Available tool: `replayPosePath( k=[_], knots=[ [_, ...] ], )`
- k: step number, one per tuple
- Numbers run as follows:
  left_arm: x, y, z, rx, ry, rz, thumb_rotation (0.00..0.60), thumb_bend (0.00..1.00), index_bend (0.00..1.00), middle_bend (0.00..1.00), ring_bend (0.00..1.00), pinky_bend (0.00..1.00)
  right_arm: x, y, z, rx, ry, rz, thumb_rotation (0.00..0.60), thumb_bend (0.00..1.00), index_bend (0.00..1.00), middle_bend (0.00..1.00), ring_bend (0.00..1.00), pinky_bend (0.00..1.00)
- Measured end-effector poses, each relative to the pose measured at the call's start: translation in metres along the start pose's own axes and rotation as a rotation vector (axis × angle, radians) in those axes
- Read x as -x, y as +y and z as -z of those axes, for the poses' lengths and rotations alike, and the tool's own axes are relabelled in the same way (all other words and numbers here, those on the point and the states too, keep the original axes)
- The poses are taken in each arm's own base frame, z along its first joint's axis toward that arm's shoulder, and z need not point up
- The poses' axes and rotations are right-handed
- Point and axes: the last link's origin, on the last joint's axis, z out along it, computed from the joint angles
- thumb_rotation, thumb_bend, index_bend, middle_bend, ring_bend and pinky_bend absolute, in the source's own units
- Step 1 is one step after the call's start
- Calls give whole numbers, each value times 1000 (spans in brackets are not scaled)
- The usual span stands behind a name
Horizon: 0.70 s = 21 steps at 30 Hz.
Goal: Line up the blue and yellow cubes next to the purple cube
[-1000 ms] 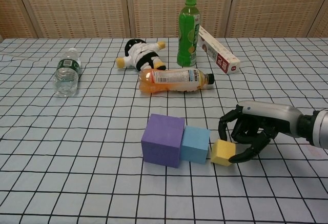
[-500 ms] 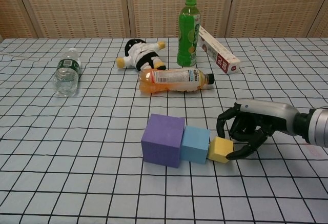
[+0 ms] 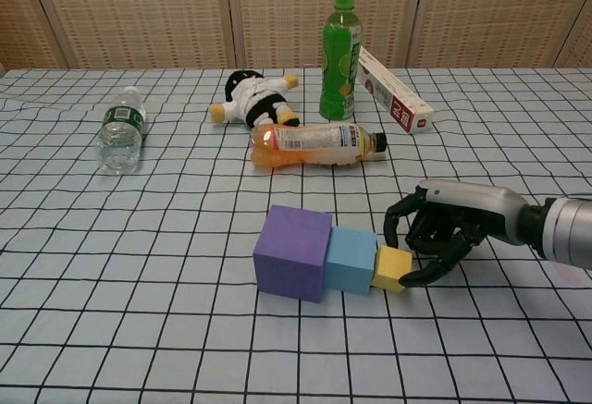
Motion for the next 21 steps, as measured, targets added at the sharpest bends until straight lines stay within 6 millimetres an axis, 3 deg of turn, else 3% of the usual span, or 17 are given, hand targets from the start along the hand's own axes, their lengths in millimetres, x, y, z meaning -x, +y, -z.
replayPosePath(
  k=[11, 21],
  knots=[
    [0, 0, 0, 1, 0, 1, 600, 494, 440, 640, 555, 648, -1, 1, 1, 7, -12, -5, 600, 94, 378, 897, 787, 1000],
    [0, 0, 0, 1, -3, 0, 600, 493, 440, 640, 555, 648, -11, -3, 13, -17, 2, 25, 600, 98, 355, 897, 788, 1000]
  ],
)
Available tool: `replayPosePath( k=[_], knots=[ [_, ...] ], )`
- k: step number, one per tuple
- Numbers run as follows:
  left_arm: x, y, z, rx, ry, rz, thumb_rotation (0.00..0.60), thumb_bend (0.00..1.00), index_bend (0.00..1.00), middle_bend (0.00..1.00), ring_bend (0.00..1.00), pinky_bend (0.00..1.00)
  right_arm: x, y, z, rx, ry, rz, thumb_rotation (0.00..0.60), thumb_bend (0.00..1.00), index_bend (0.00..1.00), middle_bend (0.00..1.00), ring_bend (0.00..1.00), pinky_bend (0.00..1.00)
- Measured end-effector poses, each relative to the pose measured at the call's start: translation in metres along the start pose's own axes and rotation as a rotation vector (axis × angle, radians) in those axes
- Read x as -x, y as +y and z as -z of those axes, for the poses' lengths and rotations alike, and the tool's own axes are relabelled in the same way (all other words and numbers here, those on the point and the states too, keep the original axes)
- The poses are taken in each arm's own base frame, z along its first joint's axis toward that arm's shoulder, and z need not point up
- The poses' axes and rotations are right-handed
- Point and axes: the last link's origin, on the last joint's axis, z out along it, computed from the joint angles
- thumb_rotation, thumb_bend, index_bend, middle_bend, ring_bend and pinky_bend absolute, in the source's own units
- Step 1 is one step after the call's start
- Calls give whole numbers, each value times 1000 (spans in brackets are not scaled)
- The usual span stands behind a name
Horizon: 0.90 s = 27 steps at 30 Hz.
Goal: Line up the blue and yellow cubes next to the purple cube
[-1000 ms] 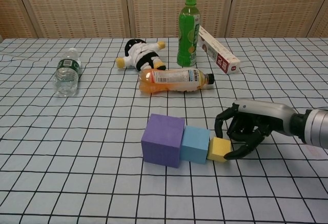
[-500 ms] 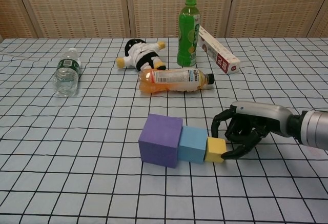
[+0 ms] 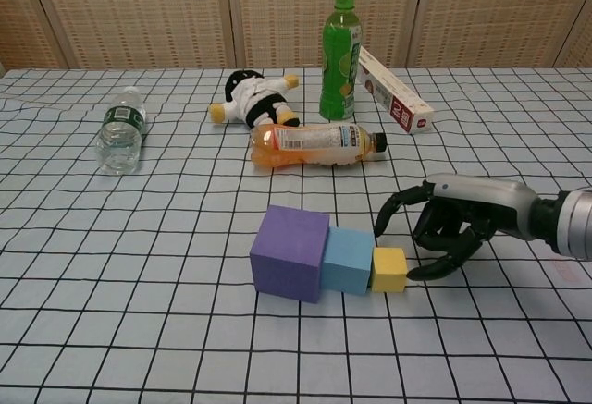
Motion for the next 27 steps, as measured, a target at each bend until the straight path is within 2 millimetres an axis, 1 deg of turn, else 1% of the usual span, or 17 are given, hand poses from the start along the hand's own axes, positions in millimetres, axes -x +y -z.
replayPosePath(
  k=[2, 6, 9, 11, 14, 17, 27],
  knots=[
    [0, 0, 0, 1, 1, 0, 600, 493, 440, 640, 555, 648, -3, 0, 5, 4, -2, 30, 600, 149, 359, 897, 788, 1000],
    [0, 1, 0, 2, 0, -2, 600, 492, 440, 640, 555, 648, -5, -2, 12, 22, -12, 75, 600, 361, 386, 901, 793, 1000],
    [0, 1, 0, 0, -1, -3, 600, 494, 440, 641, 555, 648, -7, -2, 17, 56, -20, 91, 600, 497, 452, 905, 797, 1000],
    [0, 1, 0, 1, -1, -3, 600, 493, 440, 640, 555, 648, -8, -2, 19, 77, -21, 97, 600, 567, 495, 906, 799, 1000],
    [0, 1, 0, 1, -2, -2, 600, 493, 440, 641, 555, 648, -8, -4, 20, 99, -22, 99, 600, 647, 521, 907, 799, 1000],
    [0, 1, 0, 1, -2, -3, 600, 493, 439, 641, 555, 648, -6, -5, 21, 114, -36, 89, 600, 678, 529, 907, 800, 1000],
    [0, 1, 0, 1, -1, -1, 600, 494, 440, 640, 555, 648, 1, -5, 15, 129, -77, 62, 600, 681, 530, 908, 801, 1000]
  ],
)
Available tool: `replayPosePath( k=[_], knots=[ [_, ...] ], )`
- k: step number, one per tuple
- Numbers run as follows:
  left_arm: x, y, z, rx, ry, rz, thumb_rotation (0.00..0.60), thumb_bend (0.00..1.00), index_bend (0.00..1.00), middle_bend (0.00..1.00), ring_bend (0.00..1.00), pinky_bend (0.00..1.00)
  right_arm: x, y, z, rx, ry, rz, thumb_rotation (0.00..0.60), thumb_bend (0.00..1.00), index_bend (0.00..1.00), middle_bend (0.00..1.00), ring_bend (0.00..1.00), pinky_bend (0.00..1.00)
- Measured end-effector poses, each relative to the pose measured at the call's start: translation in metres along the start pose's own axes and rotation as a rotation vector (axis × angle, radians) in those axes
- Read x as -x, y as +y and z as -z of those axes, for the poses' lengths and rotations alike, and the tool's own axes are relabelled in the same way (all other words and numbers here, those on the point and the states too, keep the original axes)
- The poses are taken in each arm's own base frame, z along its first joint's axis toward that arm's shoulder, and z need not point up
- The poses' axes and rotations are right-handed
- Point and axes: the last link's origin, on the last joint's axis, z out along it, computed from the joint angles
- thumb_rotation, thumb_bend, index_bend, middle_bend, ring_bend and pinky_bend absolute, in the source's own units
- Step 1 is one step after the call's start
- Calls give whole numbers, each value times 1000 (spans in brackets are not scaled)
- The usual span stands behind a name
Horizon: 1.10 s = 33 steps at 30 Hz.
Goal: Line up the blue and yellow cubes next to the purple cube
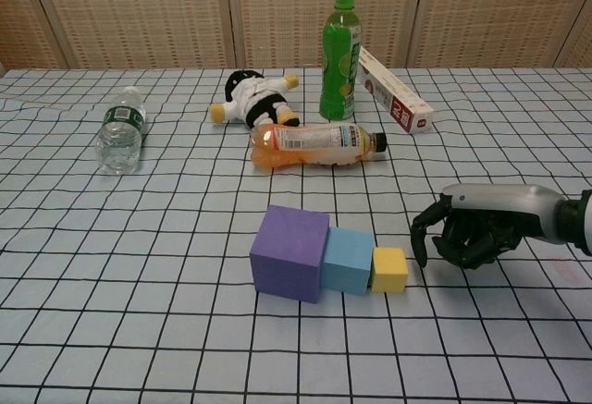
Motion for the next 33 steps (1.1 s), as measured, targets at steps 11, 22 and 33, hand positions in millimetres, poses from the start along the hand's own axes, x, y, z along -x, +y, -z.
replayPosePath(
  k=[11, 22, 33],
  knots=[
    [0, 0, 0, -1, 1, 4, 600, 493, 439, 640, 555, 649, 7, -1, -8, -12, -19, -35, 600, 681, 512, 910, 802, 1000],
    [0, -1, 0, -1, 1, 6, 600, 494, 439, 641, 555, 648, 11, -3, -12, -42, -25, -67, 600, 681, 503, 912, 803, 1000],
    [0, 0, 0, 0, 0, 5, 600, 493, 439, 641, 555, 648, 10, -1, -12, -50, -20, -68, 600, 681, 500, 913, 803, 1000]
  ],
)
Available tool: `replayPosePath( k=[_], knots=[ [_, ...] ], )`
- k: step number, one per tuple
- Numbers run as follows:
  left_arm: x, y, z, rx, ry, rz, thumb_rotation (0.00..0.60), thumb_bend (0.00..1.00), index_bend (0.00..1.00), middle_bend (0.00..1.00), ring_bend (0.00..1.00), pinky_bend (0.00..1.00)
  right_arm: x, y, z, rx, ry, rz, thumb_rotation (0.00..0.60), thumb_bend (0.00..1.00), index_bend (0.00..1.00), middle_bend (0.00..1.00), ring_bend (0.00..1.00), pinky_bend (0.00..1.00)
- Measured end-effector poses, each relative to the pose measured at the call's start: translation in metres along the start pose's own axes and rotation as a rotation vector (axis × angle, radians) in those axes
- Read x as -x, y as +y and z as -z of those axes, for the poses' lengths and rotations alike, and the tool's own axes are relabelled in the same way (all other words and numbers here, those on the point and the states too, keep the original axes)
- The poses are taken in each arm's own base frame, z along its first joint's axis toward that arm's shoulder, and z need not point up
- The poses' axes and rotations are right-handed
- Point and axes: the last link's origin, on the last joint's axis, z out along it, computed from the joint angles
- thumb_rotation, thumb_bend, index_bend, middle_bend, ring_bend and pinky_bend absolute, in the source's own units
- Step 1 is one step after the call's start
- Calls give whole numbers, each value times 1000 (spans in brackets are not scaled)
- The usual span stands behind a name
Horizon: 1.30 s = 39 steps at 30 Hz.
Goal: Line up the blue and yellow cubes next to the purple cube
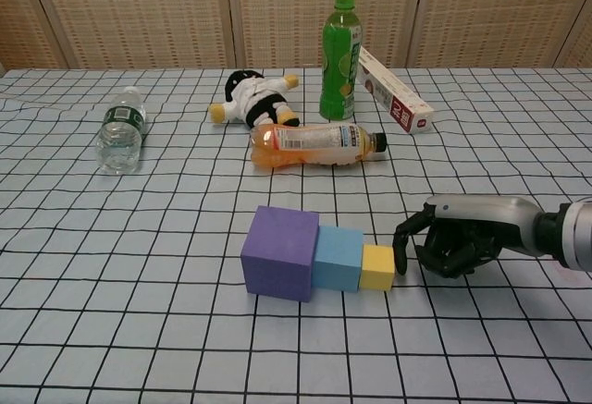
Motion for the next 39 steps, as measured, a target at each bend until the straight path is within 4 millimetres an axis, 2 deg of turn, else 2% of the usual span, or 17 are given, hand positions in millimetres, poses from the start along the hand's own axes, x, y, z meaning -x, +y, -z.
replayPosePath(
  k=[11, 15, 20, 22, 24, 27, 33, 36, 39],
  knots=[
    [0, 0, 0, -1, 2, 1, 600, 493, 438, 641, 555, 648, 3, 2, -3, -1, -5, -3, 600, 681, 496, 913, 802, 1000],
    [-1, -1, 0, -1, 2, 0, 600, 493, 438, 641, 555, 648, 0, 3, 1, -2, 0, 12, 600, 666, 462, 913, 802, 1000],
    [-1, -1, 0, -3, 4, 1, 600, 494, 438, 641, 556, 648, -10, 12, 18, 13, 23, 92, 600, 551, 442, 913, 768, 1000],
    [-1, -1, 0, -3, 4, 1, 600, 494, 438, 641, 555, 649, -13, 15, 26, 22, 33, 122, 600, 451, 439, 908, 717, 1000],
    [0, -1, 0, -2, 1, 0, 600, 494, 438, 641, 555, 649, -16, 18, 34, 31, 46, 149, 600, 302, 439, 845, 615, 988],
    [2, 0, 0, 1, -9, -4, 600, 493, 438, 641, 555, 649, -25, 27, 53, 57, 113, 218, 600, 189, 424, 697, 478, 879],
    [6, 0, -2, 1, -27, -15, 600, 494, 437, 642, 555, 649, -46, 46, 106, 146, 472, 423, 600, 143, 352, 424, 213, 585],
    [8, 0, -2, 0, -36, -22, 600, 493, 437, 642, 555, 649, -51, 61, 141, 264, 667, 517, 600, 143, 328, 367, 175, 485],
    [8, 1, -2, 2, -39, -27, 600, 493, 438, 641, 555, 649, -49, 82, 172, 402, 781, 574, 600, 143, 319, 357, 173, 481]
  ],
)
